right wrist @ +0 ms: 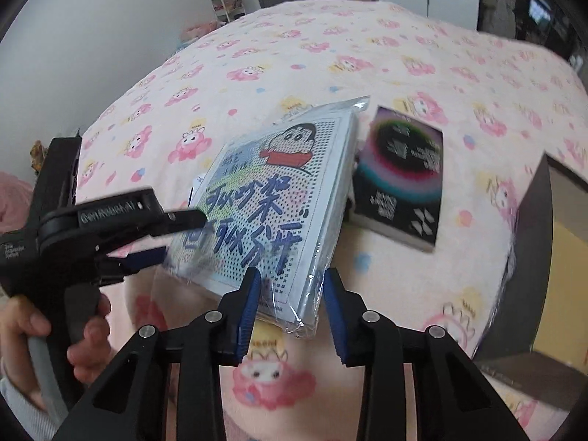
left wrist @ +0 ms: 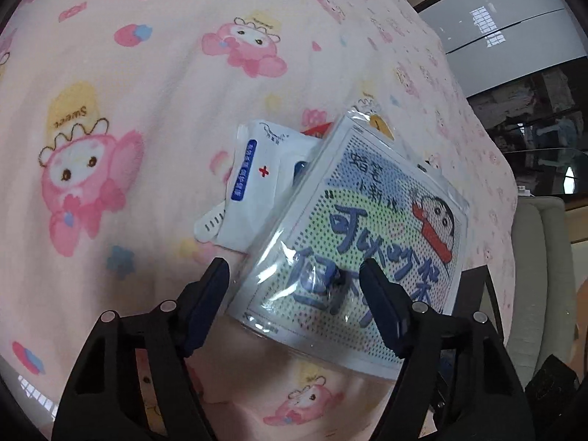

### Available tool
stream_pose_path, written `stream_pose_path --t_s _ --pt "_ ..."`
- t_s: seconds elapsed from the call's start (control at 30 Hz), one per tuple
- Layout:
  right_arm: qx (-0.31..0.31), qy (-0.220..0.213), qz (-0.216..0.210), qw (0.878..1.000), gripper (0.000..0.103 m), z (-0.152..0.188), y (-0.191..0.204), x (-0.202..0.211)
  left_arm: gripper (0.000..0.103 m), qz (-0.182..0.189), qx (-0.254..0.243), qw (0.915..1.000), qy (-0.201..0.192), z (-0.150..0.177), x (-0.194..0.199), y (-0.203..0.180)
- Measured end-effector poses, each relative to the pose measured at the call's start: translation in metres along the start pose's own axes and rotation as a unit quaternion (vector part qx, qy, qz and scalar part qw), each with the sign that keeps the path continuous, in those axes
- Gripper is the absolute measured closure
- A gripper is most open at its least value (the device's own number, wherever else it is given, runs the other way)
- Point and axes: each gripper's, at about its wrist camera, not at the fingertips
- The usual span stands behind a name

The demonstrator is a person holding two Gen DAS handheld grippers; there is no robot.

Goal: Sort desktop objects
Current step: 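Close the left gripper on the bagged Shin-chan kit's edge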

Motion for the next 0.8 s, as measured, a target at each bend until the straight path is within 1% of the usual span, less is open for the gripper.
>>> stream_pose_path --t_s 0.03,0.1,0.13,0.17,0.23,0.3,0.4,0.5,0.6,0.7,0.8 --pt "-0.005 0.001 -0.002 1.0 0.072 0.0 -0.003 0.0 0.031 -0.008 0.011 0.9999 0.002 -0.007 -0.005 0.008" --pt "-0.006 -0.004 0.025 1.0 0.072 -0.003 -0.005 -0.002 0.037 -0.005 0.023 0.9996 0.015 -0.012 -0.016 0.019" --pt "-0.005 -0.006 0.037 0.999 0.072 -0.005 -0.005 -0.004 0.037 -0.002 0.028 0.9993 0.022 -0.014 -0.02 0.023" --pt "-0.004 -0.008 0.038 0.999 0.072 -0.007 -0.004 -0.005 0.037 -0.002 0.028 0.9993 0.024 -0.014 -0.022 0.024" --pt "-0.003 -0.01 0.032 0.999 0.072 -0.01 -0.002 -0.006 0.037 -0.011 0.018 0.9996 0.016 -0.012 -0.02 0.021" --pt "-0.001 -0.012 0.037 0.999 0.072 -0.01 -0.001 -0.008 0.037 -0.026 0.006 0.9996 0.011 -0.01 -0.02 0.016" --pt "0.005 -0.012 0.047 0.999 0.072 -0.01 0.003 -0.012 0.037 -0.036 -0.01 0.9993 0.01 -0.009 -0.017 0.009" --pt "0.004 -0.011 0.058 0.998 0.071 -0.01 0.002 -0.017 0.037 -0.047 -0.027 0.9985 0.008 0.002 -0.015 0.001" --pt "-0.002 -0.001 0.069 0.998 0.071 -0.006 0.0 -0.021 0.037 -0.045 -0.04 0.998 0.017 0.009 -0.017 -0.002" --pt "0.005 0.0 0.05 0.999 0.071 0.008 0.007 -0.015 0.037 -0.031 -0.062 0.997 0.035 0.018 -0.018 -0.01" --pt "0.02 -0.008 0.05 0.999 0.071 0.025 0.015 -0.006 0.037 -0.019 -0.09 0.9944 0.053 0.032 -0.019 -0.023"
Point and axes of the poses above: each gripper's, at about its wrist camera, not at the fingertips, and x roughly against the way its jaws point, y to its left, z to its underside, and after that the axes turned 14 degrees about y, right-handed
